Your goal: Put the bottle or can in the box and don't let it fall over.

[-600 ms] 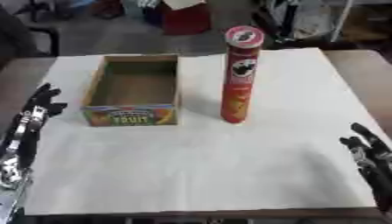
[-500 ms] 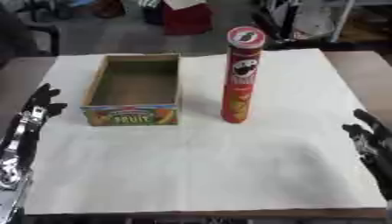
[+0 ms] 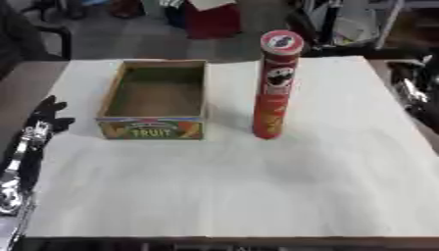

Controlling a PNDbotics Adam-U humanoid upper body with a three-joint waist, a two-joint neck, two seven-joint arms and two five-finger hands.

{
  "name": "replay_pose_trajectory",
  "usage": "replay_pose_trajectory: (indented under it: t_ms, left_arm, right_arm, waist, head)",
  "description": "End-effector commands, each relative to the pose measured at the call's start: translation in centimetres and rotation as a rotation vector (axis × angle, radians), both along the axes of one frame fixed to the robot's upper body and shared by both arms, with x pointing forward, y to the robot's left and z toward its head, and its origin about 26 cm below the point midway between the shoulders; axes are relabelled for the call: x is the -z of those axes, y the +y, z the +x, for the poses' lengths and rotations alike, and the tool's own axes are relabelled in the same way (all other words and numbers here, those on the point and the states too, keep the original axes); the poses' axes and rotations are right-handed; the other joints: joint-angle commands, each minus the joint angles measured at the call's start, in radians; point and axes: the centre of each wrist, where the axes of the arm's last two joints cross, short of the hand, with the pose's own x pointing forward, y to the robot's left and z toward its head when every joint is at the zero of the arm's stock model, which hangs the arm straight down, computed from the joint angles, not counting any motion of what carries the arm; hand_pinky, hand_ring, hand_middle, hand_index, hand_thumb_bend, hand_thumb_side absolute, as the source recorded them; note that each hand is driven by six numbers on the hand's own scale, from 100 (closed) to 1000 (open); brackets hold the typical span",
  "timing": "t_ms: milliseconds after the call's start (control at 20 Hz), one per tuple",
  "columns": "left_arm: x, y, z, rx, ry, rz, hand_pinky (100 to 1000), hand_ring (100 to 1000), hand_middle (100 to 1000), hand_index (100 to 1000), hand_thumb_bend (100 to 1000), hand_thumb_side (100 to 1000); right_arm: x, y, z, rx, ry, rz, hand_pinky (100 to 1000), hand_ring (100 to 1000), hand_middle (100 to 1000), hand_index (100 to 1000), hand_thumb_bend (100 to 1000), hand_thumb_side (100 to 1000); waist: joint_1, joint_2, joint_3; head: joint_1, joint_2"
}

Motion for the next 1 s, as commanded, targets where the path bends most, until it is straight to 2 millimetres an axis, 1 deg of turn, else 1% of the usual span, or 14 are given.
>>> replay_pose_trajectory:
  t_ms: [50,150,200,250,300,400,450,500,700,1000]
  left_arm:
    - [-0.8,-0.3,0.2,0.026,-0.025,0.006,845,779,864,1000,319,1000]
    - [-0.8,-0.5,0.3,0.038,-0.025,0.003,845,780,864,1000,318,1000]
    - [-0.7,-0.6,0.3,0.044,-0.025,0.002,845,780,864,1000,314,1000]
    - [-0.7,-0.7,0.3,0.048,-0.025,0.001,845,780,864,1000,318,1000]
    - [-0.7,-0.7,0.3,0.053,-0.025,0.001,845,780,864,1000,318,1000]
    - [-0.7,-0.9,0.4,0.063,-0.024,0.000,845,780,864,1000,317,1000]
    - [-0.7,-1.0,0.4,0.068,-0.023,-0.001,845,780,864,1000,317,1000]
    - [-0.7,-1.1,0.4,0.074,-0.023,-0.001,846,780,864,1000,317,1000]
    - [-0.8,-1.4,0.6,0.093,-0.024,-0.001,846,781,865,1000,316,1000]
    - [-0.8,-1.8,0.8,0.112,-0.025,-0.002,846,781,865,1000,316,1000]
  right_arm:
    - [-2.8,-1.1,1.6,0.005,-0.042,-0.070,966,958,1000,954,100,585]
    - [-4.5,-1.1,2.8,0.005,-0.074,-0.094,969,983,1000,965,100,587]
    - [-5.2,-1.0,3.3,0.005,-0.090,-0.106,971,999,1000,975,100,661]
    - [-5.9,-0.9,3.8,0.004,-0.104,-0.118,971,999,1000,975,100,590]
    - [-6.8,-0.6,4.3,-0.004,-0.122,-0.141,981,1000,1000,995,124,599]
    - [-8.3,0.0,5.4,-0.019,-0.149,-0.207,991,1000,1000,1000,165,609]
    - [-8.8,0.3,5.8,-0.024,-0.160,-0.245,993,1000,1000,1000,173,609]
    - [-9.2,0.7,6.3,-0.026,-0.170,-0.279,1000,1000,1000,1000,201,610]
    - [-9.7,2.4,7.9,-0.042,-0.181,-0.405,1000,1000,1000,1000,251,632]
    - [-9.1,4.8,9.4,-0.074,-0.161,-0.591,1000,1000,1000,1000,296,665]
  waist:
    - [0.004,-0.004,0.013]
    - [0.009,-0.002,0.032]
    - [0.011,-0.002,0.041]
    - [0.013,-0.001,0.049]
    - [0.014,0.000,0.058]
    - [0.016,0.002,0.074]
    - [0.016,0.003,0.079]
    - [0.017,0.003,0.085]
    - [0.020,0.005,0.107]
    - [0.022,0.010,0.138]
  head:
    - [-0.018,0.003]
    - [-0.032,0.000]
    - [-0.038,-0.003]
    - [-0.043,-0.005]
    - [-0.050,-0.008]
    - [-0.063,-0.013]
    - [-0.068,-0.014]
    - [-0.073,-0.014]
    - [-0.093,-0.020]
    - [-0.119,-0.028]
